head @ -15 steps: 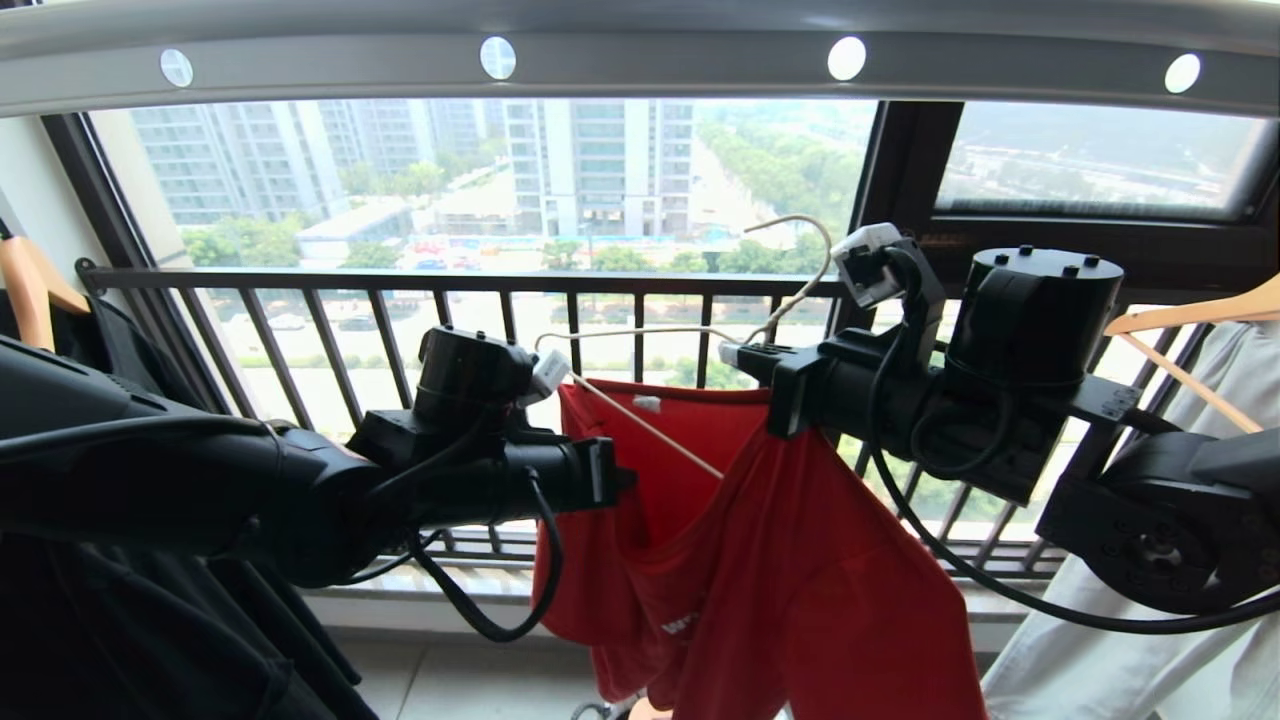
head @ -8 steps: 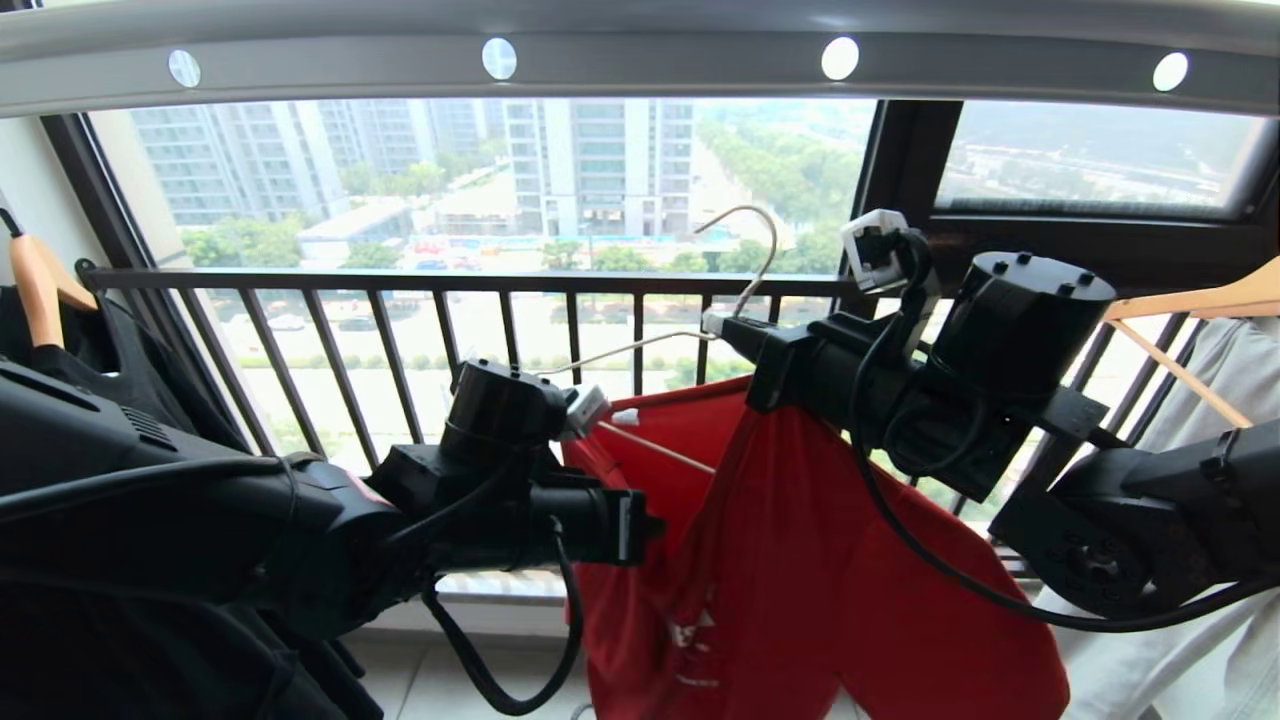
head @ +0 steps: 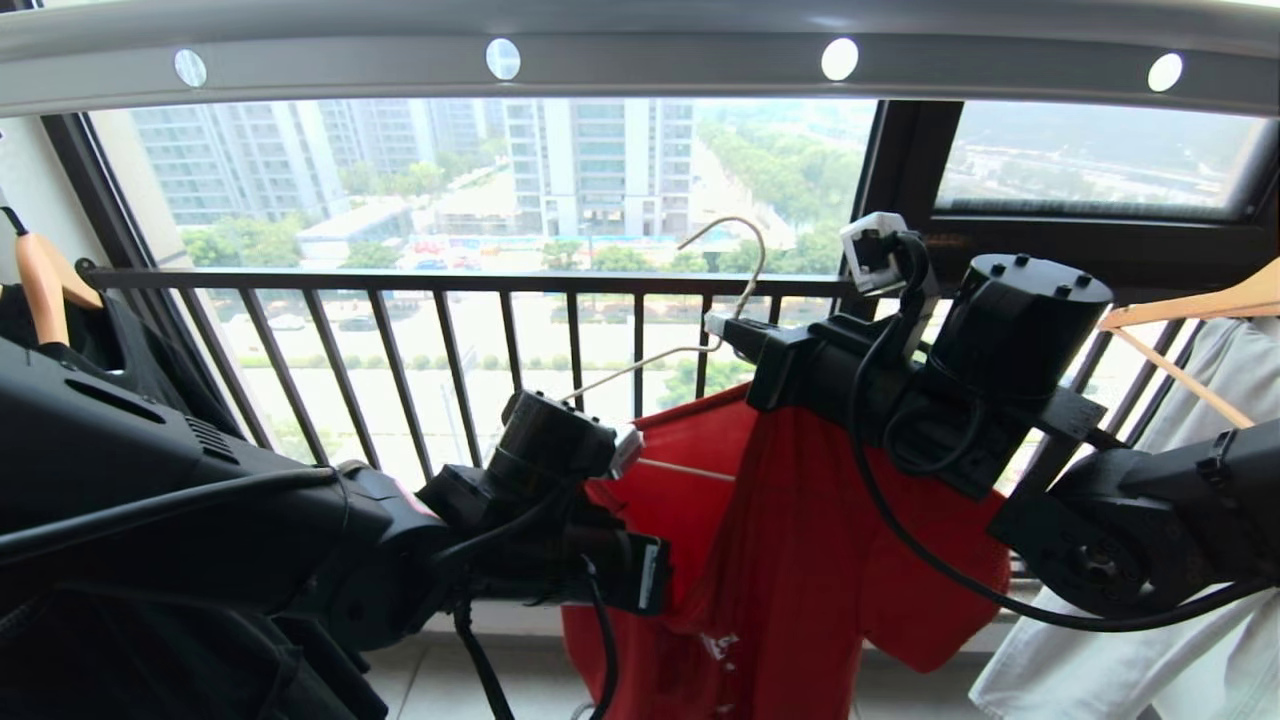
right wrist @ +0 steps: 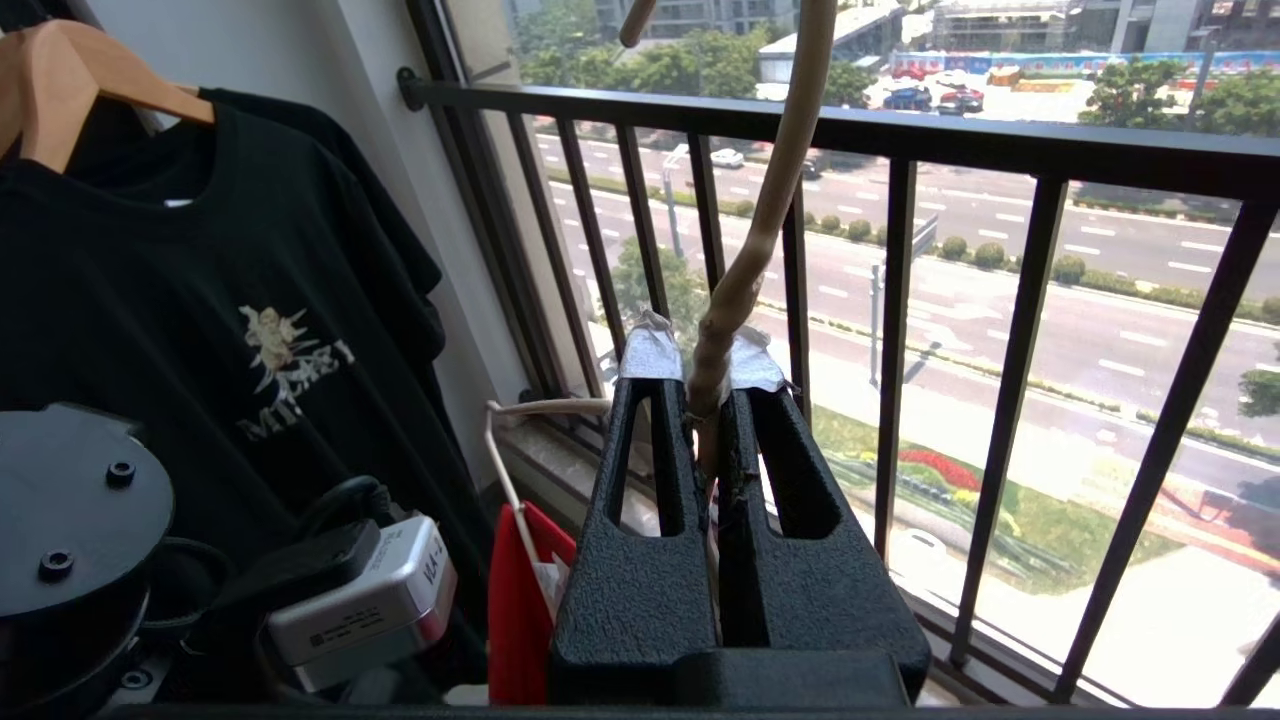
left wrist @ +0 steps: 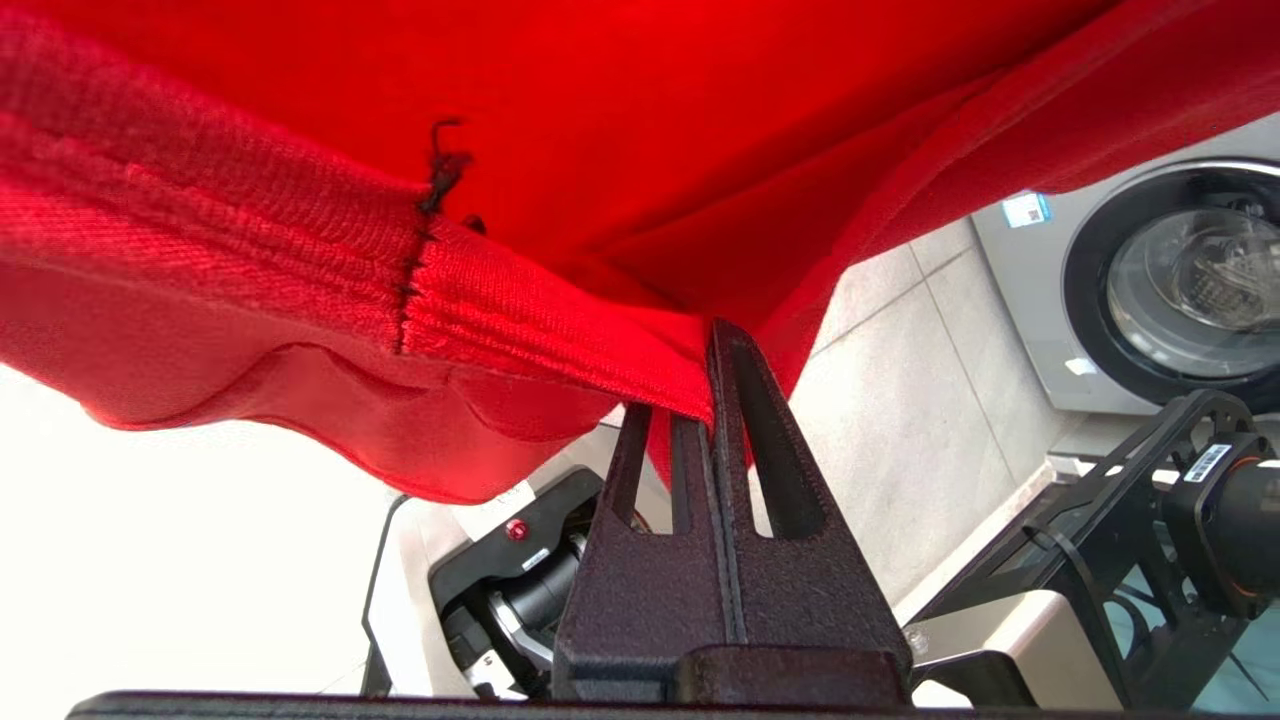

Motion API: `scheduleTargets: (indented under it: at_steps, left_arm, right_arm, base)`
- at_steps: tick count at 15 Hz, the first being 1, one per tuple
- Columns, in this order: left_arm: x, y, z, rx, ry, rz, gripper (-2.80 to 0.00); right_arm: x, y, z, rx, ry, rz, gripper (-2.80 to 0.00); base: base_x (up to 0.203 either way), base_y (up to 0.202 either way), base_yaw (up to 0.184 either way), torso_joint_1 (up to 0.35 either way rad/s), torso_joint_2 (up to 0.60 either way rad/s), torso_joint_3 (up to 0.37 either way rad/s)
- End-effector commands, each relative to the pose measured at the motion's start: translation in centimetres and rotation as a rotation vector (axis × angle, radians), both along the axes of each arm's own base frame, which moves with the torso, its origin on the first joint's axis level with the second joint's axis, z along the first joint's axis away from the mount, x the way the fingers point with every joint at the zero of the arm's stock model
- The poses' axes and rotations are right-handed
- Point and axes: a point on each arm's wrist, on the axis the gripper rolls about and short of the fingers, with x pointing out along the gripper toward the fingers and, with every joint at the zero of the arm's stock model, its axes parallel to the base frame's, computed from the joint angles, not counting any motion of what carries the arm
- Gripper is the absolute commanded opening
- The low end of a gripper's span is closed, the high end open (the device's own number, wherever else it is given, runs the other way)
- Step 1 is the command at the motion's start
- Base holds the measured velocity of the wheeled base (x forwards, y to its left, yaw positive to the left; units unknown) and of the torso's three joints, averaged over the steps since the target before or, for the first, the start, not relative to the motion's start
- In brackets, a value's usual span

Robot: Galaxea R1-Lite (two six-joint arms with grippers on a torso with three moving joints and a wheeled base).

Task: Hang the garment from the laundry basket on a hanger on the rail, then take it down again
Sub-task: Take the clothes off the clothes rack

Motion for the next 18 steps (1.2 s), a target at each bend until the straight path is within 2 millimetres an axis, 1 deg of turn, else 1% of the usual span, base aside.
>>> scheduleTargets:
  at_steps: [1,3,5,6,8,9,12,13,16,18]
  left_arm:
    - [0.2,0.1,0.0,-0.003,0.000,0.009,-2.80]
    - [0.2,0.1,0.0,-0.003,0.001,0.010,-2.80]
    - [0.6,0.5,0.5,-0.006,-0.020,0.042,-2.80]
    - [1.2,1.0,1.3,-0.018,-0.045,0.084,-2.80]
    - [2.1,3.0,3.3,-0.058,-0.090,0.154,-2.80]
    - [2.2,3.4,4.0,-0.070,-0.104,0.166,-2.80]
    - [1.2,3.4,5.0,-0.083,-0.118,0.145,-2.80]
    - [0.9,3.6,5.2,-0.075,-0.106,0.143,-2.80]
    - [0.9,3.6,6.0,-0.029,-0.052,0.143,-2.80]
    - [0.9,3.6,6.0,-0.029,-0.050,0.145,-2.80]
  right_arm:
    - [0.0,0.0,-0.7,-0.039,-0.001,0.000,-2.80]
    - [0.3,0.2,-2.3,-0.116,0.001,-0.003,-2.80]
    - [0.3,0.2,-3.1,-0.147,0.009,0.007,-2.80]
    - [0.2,0.1,-3.3,-0.166,0.002,0.013,-2.80]
    - [0.3,-0.2,-3.3,-0.199,-0.012,0.003,-2.80]
    - [0.2,-0.6,-3.2,-0.232,-0.006,-0.005,-2.80]
    - [-0.5,-1.8,-2.1,-0.287,0.044,-0.026,-2.80]
    - [-0.2,-2.6,-1.7,-0.298,0.061,-0.050,-2.80]
    - [0.5,-4.6,-1.6,-0.396,0.123,-0.102,-2.80]
    - [0.6,-5.2,-1.8,-0.456,0.125,-0.109,-2.80]
  base:
    - [0.000,0.000,0.000,0.000,0.00,0.000]
    - [0.000,0.000,0.000,0.000,0.00,0.000]
    - [0.000,0.000,0.000,0.000,0.00,0.000]
    - [0.000,0.000,0.000,0.000,0.00,0.000]
    - [0.000,0.000,0.000,0.000,0.00,0.000]
    - [0.000,0.000,0.000,0.000,0.00,0.000]
    - [0.000,0.000,0.000,0.000,0.00,0.000]
    - [0.000,0.000,0.000,0.000,0.00,0.000]
    - [0.000,0.000,0.000,0.000,0.00,0.000]
    - [0.000,0.000,0.000,0.000,0.00,0.000]
